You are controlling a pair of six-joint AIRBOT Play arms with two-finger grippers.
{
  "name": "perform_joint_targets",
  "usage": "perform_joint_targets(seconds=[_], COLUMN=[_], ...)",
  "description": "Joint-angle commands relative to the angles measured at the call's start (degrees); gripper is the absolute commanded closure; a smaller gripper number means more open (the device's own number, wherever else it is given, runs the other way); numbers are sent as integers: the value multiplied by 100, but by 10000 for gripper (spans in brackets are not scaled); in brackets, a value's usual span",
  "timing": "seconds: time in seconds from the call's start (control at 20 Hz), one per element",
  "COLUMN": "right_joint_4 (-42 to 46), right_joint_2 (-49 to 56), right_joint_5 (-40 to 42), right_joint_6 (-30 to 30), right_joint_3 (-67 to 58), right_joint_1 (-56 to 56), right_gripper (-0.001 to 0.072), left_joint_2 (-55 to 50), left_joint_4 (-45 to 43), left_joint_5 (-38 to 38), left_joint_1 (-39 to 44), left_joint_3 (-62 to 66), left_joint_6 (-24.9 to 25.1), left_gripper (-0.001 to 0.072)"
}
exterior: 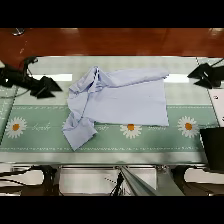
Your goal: Fold the shirts.
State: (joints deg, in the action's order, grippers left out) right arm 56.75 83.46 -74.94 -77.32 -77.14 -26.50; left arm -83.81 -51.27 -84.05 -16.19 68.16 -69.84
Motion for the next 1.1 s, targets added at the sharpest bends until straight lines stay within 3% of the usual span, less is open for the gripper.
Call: perform_joint_targets(seconds=[0.0, 0.15, 0.35, 0.65, 0.95, 1.05], right_joint_4=[-614, -1635, -1880, -1897, -1893, -1891], right_joint_2=[-1318, -2243, -2892, -2953, -2951, -2951], right_joint_5=[964, 1287, 1086, 1021, 1047, 1047], right_joint_6=[428, 1054, 1231, 1204, 1207, 1209], right_joint_3=[2286, 3958, 4817, 4876, 4876, 4876], right_joint_1=[-229, -225, -225, -225, -225, -225], right_gripper=[96, 96, 96, 96, 96, 96], left_joint_2=[848, 1167, 1163, 1163, 1161, 1161], left_joint_4=[614, 1298, 1366, 1598, 1598, 1596], left_joint_5=[-103, 376, 1099, 2253, 2544, 2673], left_joint_1=[-476, -474, -328, 599, 752, 752], left_joint_3=[-2149, -3486, -3849, -3842, -3842, -3842], left_joint_6=[1119, 1956, 1969, 1971, 1961, 1742], left_gripper=[4, 5, 5, 6, 10, 13])
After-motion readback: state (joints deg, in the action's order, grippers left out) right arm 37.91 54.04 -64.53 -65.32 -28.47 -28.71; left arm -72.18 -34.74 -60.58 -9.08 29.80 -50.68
